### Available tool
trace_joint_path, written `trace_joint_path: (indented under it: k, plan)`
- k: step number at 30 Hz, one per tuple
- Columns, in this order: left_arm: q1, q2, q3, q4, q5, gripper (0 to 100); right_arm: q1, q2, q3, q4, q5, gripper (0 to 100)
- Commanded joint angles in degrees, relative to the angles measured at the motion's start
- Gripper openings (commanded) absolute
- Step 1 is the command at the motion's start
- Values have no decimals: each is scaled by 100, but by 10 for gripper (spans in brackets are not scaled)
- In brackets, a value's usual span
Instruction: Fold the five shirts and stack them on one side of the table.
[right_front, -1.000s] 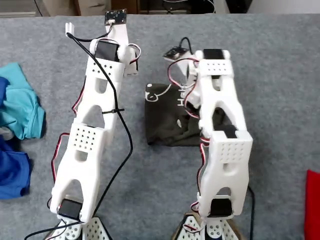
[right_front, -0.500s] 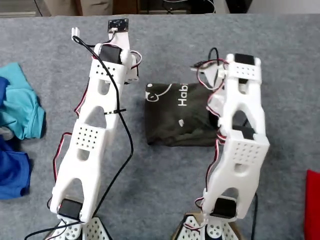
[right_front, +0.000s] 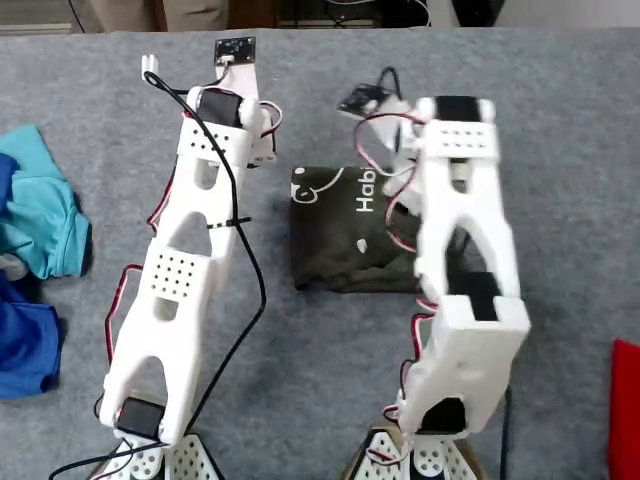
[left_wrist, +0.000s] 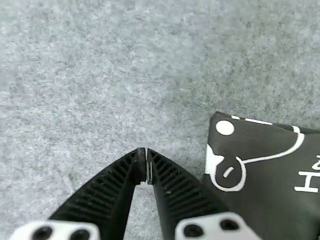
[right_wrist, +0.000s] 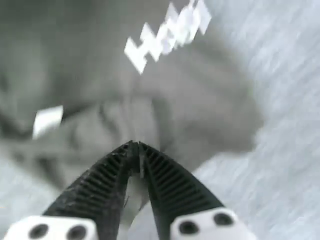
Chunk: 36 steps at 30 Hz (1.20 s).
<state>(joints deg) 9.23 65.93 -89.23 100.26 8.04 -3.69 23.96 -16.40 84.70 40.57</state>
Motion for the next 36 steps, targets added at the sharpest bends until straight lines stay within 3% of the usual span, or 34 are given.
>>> trace_joint_path:
  k: [1,6,19,36]
  plan:
    - [-132,-127,-35,53,9,25,-338,356,-84,-651,44,6]
    - [-167,-127,-35,53,9,25,-347,1165,-549,-571,35,6]
    - [-114,-84,-79,53,0,27,-57,1604,-1516,1424,79,6]
    - [-158,-84,-62,53,-264,26,488,1218,-101,1732,79,5]
